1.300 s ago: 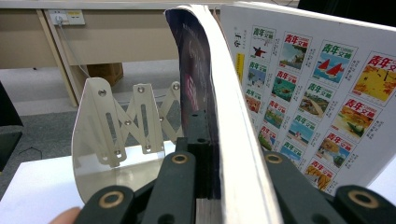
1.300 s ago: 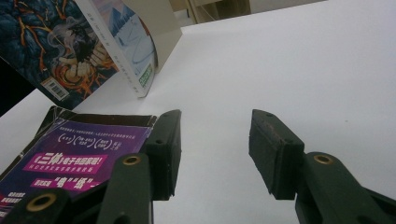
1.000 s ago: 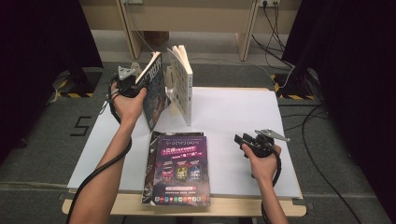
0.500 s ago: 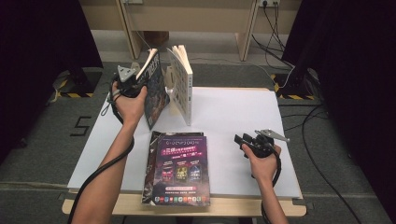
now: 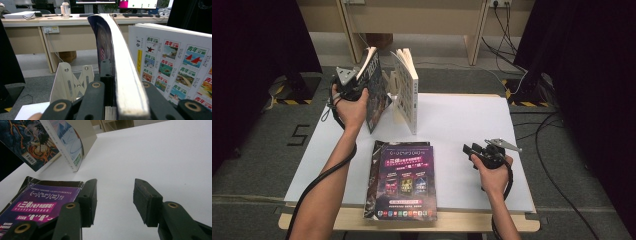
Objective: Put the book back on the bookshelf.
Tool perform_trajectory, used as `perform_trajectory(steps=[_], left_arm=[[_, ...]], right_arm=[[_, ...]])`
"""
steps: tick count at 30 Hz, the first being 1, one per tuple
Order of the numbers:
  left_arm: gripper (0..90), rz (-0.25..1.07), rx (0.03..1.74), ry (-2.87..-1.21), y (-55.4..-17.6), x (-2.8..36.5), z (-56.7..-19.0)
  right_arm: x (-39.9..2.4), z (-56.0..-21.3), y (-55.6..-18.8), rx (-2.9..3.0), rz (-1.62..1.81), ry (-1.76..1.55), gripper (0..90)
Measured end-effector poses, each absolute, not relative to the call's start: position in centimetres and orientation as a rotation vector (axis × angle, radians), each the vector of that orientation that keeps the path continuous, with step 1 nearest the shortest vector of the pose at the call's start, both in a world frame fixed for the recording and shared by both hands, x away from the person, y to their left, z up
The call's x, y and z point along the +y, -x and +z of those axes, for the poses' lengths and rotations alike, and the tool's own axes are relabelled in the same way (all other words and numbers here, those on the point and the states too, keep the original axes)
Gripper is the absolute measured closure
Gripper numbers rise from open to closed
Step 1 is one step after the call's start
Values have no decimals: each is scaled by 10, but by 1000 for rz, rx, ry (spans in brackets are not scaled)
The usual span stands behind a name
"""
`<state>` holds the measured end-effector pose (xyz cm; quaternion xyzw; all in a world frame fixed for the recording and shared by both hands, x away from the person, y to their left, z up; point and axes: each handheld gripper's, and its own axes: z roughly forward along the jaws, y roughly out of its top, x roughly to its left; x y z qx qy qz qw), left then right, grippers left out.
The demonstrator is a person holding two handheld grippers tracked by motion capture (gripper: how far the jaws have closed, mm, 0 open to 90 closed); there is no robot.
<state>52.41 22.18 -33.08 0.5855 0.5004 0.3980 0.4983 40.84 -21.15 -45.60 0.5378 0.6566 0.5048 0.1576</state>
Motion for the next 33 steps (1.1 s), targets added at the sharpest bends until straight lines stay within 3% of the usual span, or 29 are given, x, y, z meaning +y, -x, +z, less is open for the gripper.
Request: perform_trajectory(steps=[33], left_arm=[[822,978,1236,-1427,-542,216,-343]], right_arm=[[-211,-457,-409,1884,1445,-1539,548]])
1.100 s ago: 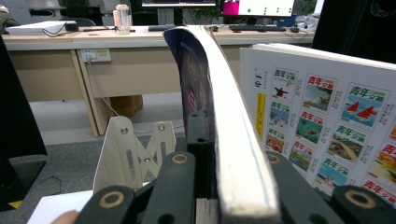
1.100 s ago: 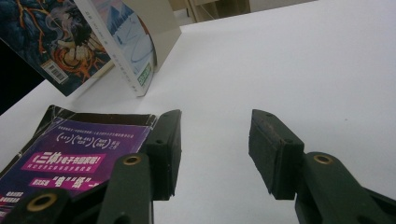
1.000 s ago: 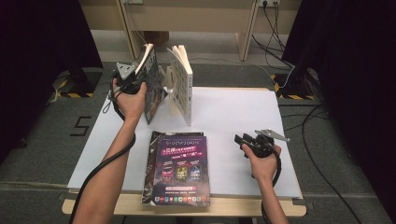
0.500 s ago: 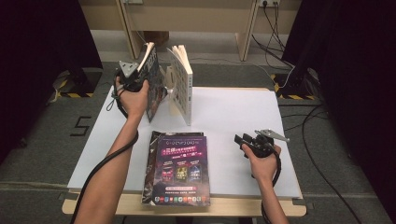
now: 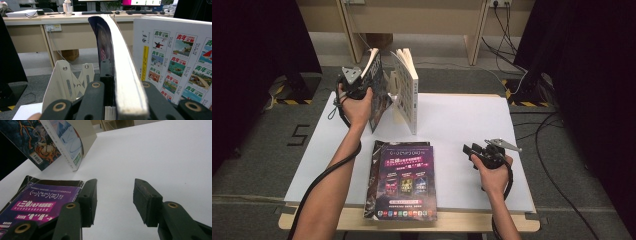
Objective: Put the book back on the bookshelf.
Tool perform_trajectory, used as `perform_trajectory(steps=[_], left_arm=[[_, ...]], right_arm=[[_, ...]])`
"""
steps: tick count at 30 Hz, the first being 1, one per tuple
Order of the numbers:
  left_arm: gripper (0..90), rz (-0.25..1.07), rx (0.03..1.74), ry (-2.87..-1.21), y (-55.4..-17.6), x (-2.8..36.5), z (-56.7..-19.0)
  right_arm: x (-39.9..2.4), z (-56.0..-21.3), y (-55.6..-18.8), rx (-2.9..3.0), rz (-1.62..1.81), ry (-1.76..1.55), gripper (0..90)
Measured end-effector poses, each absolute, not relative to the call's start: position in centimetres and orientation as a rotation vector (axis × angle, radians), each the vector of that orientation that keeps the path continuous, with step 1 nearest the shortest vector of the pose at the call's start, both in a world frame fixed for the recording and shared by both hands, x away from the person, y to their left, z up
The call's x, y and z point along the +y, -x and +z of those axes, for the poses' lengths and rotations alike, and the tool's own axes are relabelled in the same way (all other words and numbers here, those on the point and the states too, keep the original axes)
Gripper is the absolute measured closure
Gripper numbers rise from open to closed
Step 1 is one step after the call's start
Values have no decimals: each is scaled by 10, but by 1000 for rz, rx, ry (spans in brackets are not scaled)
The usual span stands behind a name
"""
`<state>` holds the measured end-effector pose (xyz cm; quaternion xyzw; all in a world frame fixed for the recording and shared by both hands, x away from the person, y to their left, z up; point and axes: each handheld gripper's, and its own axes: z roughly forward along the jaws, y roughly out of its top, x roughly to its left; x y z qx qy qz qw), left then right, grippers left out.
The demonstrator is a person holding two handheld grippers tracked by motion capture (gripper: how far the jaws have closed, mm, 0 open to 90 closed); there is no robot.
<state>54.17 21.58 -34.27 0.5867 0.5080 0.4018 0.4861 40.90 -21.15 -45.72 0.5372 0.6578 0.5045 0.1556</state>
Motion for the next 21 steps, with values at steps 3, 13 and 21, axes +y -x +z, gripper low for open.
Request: perform_trajectory(steps=[3,13,21], left_arm=[[821,969,1237,-1440,-541,217,-342],[801,941,1232,-1463,-539,220,-340],[718,909,1242,-1472,-542,220,-337]], right_arm=[[-212,-457,-409,1883,1444,-1535,548],[-211,-457,-408,1887,1442,-1537,547],[-211,-457,-408,1890,1438,-1540,547]])
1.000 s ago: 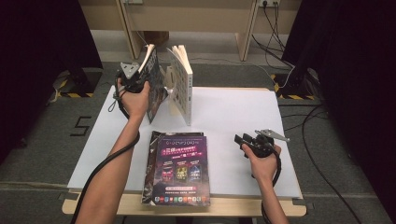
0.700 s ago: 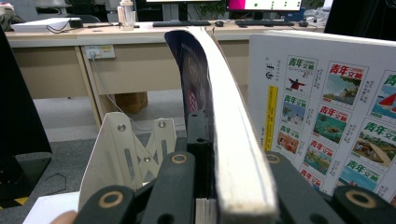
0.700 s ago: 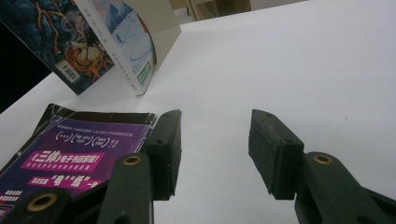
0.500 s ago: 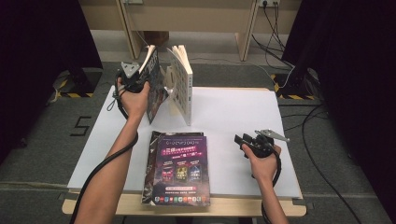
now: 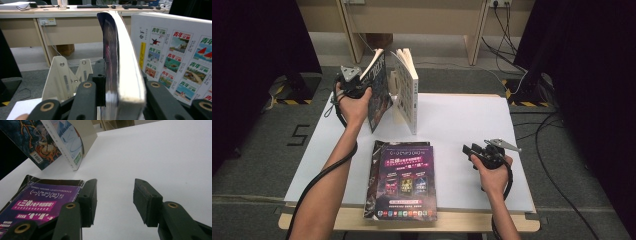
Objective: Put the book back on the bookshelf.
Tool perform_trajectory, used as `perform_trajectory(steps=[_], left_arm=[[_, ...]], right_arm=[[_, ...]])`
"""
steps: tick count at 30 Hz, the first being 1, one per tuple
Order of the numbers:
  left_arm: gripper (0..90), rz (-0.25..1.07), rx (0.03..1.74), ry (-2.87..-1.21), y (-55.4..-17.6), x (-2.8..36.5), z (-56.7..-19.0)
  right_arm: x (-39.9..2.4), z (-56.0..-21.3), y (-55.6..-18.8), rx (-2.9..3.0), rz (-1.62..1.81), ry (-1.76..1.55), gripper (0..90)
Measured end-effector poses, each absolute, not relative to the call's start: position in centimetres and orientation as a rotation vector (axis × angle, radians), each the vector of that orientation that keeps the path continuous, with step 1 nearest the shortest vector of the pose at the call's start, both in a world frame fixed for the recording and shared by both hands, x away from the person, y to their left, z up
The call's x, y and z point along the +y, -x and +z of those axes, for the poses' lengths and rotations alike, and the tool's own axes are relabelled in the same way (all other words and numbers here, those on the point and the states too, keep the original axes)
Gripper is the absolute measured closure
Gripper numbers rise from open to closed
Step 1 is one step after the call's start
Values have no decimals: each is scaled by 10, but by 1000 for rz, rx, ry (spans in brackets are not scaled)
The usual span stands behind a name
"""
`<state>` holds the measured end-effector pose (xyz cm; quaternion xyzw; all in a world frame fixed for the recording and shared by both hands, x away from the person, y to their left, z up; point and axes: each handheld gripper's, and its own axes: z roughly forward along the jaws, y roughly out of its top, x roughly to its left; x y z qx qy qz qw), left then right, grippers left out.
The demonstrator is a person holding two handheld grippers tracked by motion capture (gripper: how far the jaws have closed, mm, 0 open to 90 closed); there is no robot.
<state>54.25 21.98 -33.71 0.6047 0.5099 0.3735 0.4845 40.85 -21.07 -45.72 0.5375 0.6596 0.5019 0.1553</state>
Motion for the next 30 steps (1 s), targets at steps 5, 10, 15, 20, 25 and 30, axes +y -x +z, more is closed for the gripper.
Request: perform_trajectory(steps=[5,10,15,20,25,30], left_arm=[[714,895,1237,-1488,-545,217,-338],[757,877,1222,-1520,-546,215,-338],[791,860,1204,-1528,-547,218,-338],[794,864,1190,-1529,-547,218,-339],[787,873,1181,-1514,-545,216,-340],[748,880,1165,-1500,-542,213,-336]], right_arm=[[-211,-458,-409,1895,1437,-1534,546],[-210,-458,-409,1895,1439,-1545,545],[-212,-458,-409,1895,1433,-1536,545],[-211,-459,-409,1896,1438,-1554,545],[-211,-460,-409,1895,1439,-1558,545],[-213,-459,-409,1898,1438,-1556,544]])
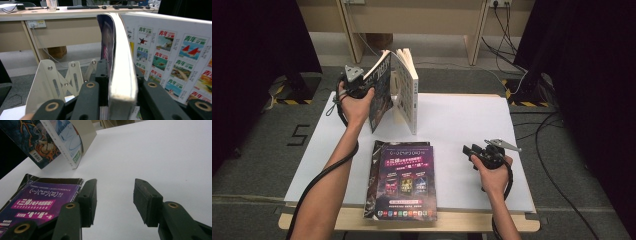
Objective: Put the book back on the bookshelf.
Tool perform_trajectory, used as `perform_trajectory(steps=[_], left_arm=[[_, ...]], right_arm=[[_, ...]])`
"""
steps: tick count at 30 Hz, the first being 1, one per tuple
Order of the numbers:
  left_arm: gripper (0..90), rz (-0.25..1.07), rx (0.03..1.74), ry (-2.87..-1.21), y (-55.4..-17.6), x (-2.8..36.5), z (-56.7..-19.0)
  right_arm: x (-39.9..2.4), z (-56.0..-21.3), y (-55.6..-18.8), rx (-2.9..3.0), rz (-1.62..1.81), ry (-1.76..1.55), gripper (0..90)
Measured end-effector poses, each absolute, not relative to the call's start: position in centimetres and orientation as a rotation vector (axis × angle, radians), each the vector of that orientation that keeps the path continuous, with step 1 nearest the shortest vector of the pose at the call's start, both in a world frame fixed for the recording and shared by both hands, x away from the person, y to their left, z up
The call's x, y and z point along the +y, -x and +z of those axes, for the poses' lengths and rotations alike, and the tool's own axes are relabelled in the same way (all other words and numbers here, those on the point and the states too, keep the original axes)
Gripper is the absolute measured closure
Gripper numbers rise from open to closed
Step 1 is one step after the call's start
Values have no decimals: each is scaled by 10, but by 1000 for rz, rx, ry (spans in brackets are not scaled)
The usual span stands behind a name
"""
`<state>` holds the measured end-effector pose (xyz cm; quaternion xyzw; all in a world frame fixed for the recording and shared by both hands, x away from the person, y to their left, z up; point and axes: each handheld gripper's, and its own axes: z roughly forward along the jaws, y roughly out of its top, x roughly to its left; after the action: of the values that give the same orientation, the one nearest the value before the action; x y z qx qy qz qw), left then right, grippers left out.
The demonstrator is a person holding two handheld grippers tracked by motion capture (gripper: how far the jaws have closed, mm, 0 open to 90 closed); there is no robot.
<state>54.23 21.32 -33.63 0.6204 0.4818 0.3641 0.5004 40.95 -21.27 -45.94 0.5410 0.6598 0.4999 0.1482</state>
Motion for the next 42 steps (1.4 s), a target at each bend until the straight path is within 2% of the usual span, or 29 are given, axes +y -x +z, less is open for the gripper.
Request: perform_trajectory(steps=[19,25,33,42], left_arm=[[820,889,1167,-1518,-538,218,-326],[823,862,1191,-1425,-540,227,-329],[825,964,1143,-1327,-537,229,-330],[825,975,1171,-1316,-542,231,-341]], right_arm=[[-214,-461,-410,1899,1434,-1557,544],[-214,-461,-410,1897,1434,-1555,544],[-215,-461,-411,1890,1436,-1566,545],[-215,-460,-410,1892,1439,-1555,546]])
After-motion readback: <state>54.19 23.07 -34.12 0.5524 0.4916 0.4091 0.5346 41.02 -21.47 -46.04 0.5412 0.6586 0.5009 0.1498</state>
